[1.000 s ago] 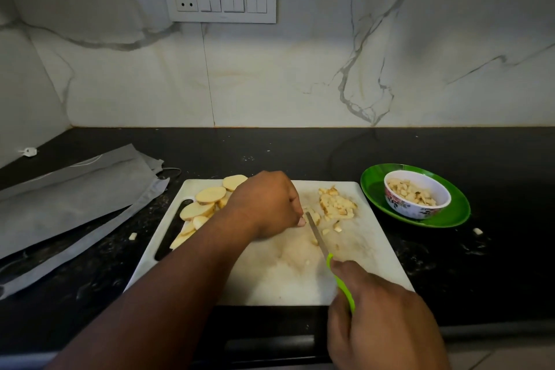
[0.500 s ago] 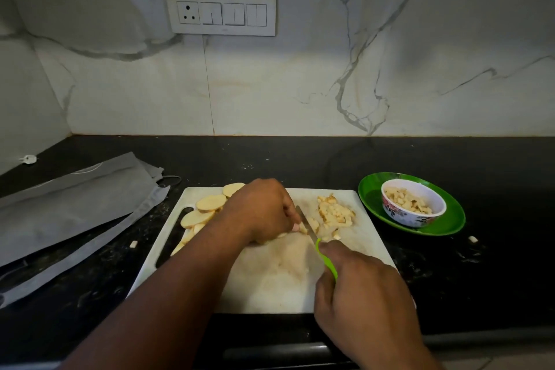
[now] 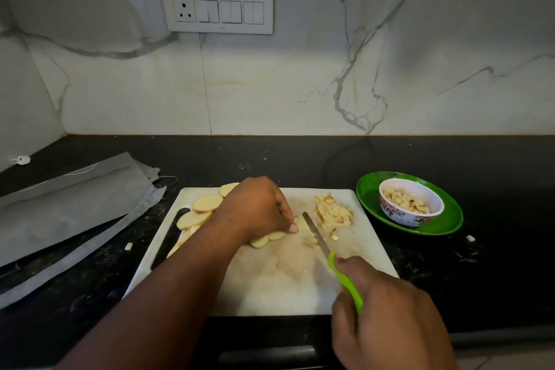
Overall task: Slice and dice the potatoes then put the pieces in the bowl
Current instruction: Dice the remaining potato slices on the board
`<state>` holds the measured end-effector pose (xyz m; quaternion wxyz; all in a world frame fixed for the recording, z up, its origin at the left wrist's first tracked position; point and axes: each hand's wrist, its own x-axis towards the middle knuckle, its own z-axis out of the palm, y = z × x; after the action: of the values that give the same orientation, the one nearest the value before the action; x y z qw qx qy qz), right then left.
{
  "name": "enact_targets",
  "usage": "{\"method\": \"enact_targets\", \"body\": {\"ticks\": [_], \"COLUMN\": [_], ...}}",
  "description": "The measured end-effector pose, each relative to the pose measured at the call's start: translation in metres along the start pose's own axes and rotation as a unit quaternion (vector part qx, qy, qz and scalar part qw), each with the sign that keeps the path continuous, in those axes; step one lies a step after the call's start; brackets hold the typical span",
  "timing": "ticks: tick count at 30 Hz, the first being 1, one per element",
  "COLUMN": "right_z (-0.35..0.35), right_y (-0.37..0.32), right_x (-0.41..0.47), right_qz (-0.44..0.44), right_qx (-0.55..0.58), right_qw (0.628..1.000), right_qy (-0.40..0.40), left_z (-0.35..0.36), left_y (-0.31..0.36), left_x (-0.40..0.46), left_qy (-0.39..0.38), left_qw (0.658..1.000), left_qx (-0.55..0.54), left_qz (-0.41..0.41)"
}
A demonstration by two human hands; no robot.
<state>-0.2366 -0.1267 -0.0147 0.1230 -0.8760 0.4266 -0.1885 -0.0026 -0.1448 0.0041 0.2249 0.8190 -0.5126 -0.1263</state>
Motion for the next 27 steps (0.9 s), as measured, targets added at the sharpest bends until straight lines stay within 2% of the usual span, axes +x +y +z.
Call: {"method": "enact_targets", "body": {"ticks": [2, 6, 10, 15, 18, 19, 20, 21, 23, 27], "right_z": [0.004, 0.012, 0.022, 0.020, 0.013, 0.006, 0.003, -0.003, -0.016, -0.012], "right_y": [-0.003, -0.015, -0.016, -0.003, -0.002, -0.003, 0.000, -0.001, -0.003, -0.004], "right_x": [0.010, 0.021, 0.019, 0.003, -0.012, -0.015, -0.016, -0.019, -0.017, -0.005], "right_qz": [0.005, -0.031, -0.008, -0.018, -0.021, -0.015, -0.037, -0.029, -0.006, -0.025], "right_qx": [-0.031, -0.043, -0.026, -0.060, -0.028, -0.033, -0.010, 0.020, 0.020, 0.012], "right_qw": [0.999, 0.999, 1.000, 0.998, 0.999, 0.999, 0.998, 0.996, 0.998, 0.999], "right_qy": [0.027, 0.008, 0.014, 0.026, -0.023, -0.018, 0.050, 0.081, 0.056, 0.036], "left_z": [-0.002, -0.005, -0.002, -0.003, -0.003, -0.003, -0.002, -0.003, -0.007, -0.013], "left_y": [0.000, -0.002, -0.002, 0.000, 0.001, 0.002, 0.001, -0.001, -0.007, -0.015], "left_x": [-0.001, -0.002, 0.001, 0.004, 0.003, 0.003, 0.002, 0.001, -0.001, -0.001], "left_qy": [-0.014, -0.015, -0.010, -0.024, -0.025, -0.025, -0.026, -0.030, -0.041, -0.030], "left_qw": [1.000, 0.999, 1.000, 1.000, 0.999, 0.999, 0.999, 0.999, 0.999, 0.996], "left_qx": [0.011, 0.023, 0.007, 0.007, 0.016, 0.020, 0.020, 0.015, -0.016, -0.074], "left_qz": [0.006, 0.022, 0.003, -0.012, -0.012, -0.007, 0.000, 0.007, 0.023, 0.034]}}
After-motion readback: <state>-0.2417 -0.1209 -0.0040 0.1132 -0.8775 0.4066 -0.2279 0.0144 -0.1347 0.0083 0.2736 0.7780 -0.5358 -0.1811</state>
